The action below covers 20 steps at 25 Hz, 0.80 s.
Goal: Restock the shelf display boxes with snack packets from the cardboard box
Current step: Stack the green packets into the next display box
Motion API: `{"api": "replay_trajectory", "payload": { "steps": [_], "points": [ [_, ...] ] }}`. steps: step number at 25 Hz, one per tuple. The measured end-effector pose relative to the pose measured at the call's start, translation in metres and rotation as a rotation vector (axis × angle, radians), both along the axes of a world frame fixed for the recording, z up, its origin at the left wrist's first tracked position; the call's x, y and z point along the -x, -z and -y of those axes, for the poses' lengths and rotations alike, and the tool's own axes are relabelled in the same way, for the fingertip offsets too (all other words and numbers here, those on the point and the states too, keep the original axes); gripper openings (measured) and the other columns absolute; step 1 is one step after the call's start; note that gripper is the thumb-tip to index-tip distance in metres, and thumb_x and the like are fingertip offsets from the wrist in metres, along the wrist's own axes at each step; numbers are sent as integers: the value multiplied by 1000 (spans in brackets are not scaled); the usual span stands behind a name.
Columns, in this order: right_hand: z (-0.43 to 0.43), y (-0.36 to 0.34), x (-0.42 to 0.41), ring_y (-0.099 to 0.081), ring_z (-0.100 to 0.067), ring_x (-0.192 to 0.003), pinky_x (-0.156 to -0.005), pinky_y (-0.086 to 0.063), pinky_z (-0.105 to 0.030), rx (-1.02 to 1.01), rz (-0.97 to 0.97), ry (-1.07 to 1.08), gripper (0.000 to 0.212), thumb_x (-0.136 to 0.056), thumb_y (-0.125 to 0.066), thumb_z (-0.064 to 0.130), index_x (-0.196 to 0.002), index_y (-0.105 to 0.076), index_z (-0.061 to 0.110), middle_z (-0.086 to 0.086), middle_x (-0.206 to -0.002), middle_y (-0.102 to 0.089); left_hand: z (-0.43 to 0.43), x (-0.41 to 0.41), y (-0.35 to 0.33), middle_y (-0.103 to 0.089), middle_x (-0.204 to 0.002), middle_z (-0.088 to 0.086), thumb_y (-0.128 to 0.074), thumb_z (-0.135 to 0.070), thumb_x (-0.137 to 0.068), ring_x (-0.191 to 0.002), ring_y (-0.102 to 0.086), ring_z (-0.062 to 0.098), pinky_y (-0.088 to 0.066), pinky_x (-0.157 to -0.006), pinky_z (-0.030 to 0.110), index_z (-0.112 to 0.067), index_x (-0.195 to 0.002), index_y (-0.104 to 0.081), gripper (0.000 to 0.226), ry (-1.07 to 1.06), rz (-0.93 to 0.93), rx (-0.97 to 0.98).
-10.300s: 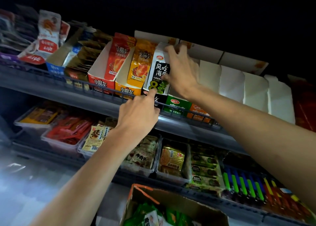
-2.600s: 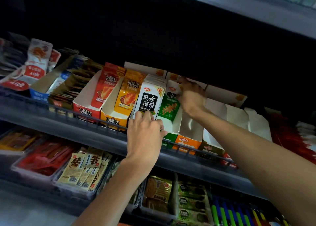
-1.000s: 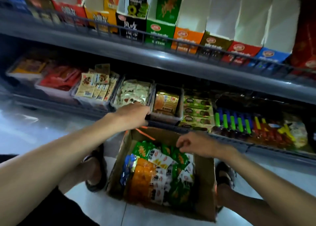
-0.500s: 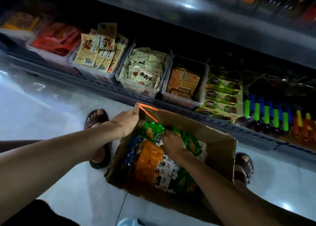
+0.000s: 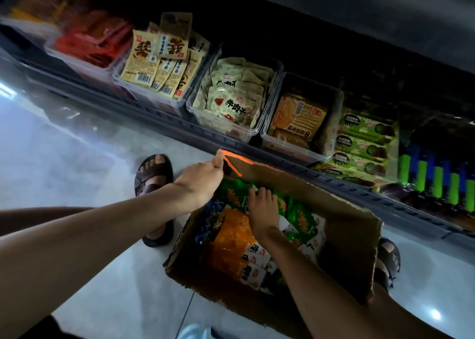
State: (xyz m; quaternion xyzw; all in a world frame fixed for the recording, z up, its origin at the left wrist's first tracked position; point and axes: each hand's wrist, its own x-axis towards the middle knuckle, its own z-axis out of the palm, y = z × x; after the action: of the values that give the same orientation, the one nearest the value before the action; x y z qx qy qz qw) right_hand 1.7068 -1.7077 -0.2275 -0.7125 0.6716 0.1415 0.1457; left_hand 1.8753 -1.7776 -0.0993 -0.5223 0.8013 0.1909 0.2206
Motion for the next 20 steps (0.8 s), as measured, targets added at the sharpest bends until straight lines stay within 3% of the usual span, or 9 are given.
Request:
{"api": "replay_trajectory", "payload": {
  "steps": [2, 5, 9, 11, 14, 17, 20],
  "points": [
    [0, -5, 1, -56, -33, -110, -91, -45, -40, -9, 76, 51, 55, -88, -51, -8, -139, -39, 8, -13, -123, -53, 1, 0, 0, -58, -111, 18, -48, 7, -87, -95, -59, 32, -45, -73, 37, 0, -151, 13, 88, 6, -6, 1],
    [1, -16, 2, -65, -32, -97, -76, -51, -39, -29, 152, 151, 35, -90, -49, -9, -118, -61, 10, -11, -114, -62, 0, 0, 0, -59, -111, 18, -46, 9, -87, -95, -59, 32, -44, -72, 35, 0, -151, 13, 87, 8, 8, 3],
    [7, -48, 18, -68, -28, -95, -79, -56, -35, -49, 319, 281, 16, -94, -59, 10, -108, -68, 13, -10, -103, -71, 1, 3, -9, -58, -113, 19, -47, 13, -84, -97, -59, 32, -43, -73, 35, 2, -151, 12, 90, 34, 44, 12],
    [8, -79, 33, -69, -22, -91, -72, -52, -23, -89, 432, 355, 24, -93, -64, 17, -117, -68, 14, -9, -107, -71, -3, 8, -18, -58, -120, 19, -50, 12, -82, -104, -60, 33, -44, -76, 36, 3, -150, 12, 93, 61, 121, 16],
    [9, -134, 62, -63, -5, -80, -57, -40, -4, -164, 594, 408, 39, -90, -69, 20, -128, -63, 19, -3, -120, -67, -6, 22, -38, -53, -134, 17, -47, -6, -92, -115, -57, 31, -46, -84, 36, 1, -151, 9, 82, 58, 158, 33],
    [4, -206, 92, -61, -13, -110, -79, -45, -18, -164, 728, 470, 44, -88, -73, 23, -130, -61, 19, 0, -130, -61, 3, 43, -78, -48, -137, 18, -55, -17, -91, -115, -56, 31, -49, -89, 40, -11, -153, 0, 83, -102, -123, -115],
    [-6, -283, 115, -67, -16, -103, -82, -53, -26, -119, 938, 530, 34, -89, -71, 12, -121, -65, 17, -4, -116, -70, 9, 66, -134, -61, -111, 17, -58, -8, -89, -91, -66, 28, -57, -81, 42, -6, -127, -42, 41, -511, -685, -449]
  ]
}}
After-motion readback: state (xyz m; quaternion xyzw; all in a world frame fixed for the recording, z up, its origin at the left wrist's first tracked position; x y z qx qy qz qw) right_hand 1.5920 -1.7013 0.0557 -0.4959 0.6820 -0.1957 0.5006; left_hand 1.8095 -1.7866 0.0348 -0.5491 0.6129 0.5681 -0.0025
